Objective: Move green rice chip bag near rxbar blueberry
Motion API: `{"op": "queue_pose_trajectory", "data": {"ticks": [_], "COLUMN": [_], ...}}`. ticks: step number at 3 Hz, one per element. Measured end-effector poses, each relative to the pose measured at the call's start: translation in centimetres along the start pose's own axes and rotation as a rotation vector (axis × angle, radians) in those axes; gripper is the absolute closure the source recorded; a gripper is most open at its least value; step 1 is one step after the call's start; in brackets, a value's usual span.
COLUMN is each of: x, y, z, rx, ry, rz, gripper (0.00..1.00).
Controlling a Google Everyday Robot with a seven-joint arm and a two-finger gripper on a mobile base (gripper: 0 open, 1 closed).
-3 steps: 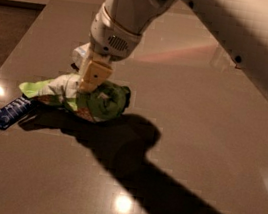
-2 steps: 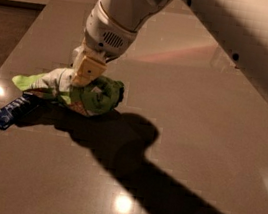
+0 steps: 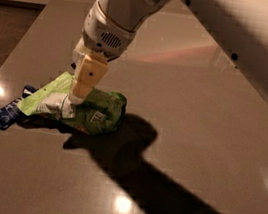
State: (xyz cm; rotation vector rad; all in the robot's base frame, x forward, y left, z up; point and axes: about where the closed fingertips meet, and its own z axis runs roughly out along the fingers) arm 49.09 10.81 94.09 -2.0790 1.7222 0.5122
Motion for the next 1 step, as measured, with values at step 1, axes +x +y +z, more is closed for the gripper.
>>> {"op": "queue_pose_trajectory", "data": {"ticks": [1], "x": [0.0], "y": [0.0], "z": [0.0], "rx": [0.0], "ry": [0.0], "rz": [0.0], "gripper": [0.0]}}
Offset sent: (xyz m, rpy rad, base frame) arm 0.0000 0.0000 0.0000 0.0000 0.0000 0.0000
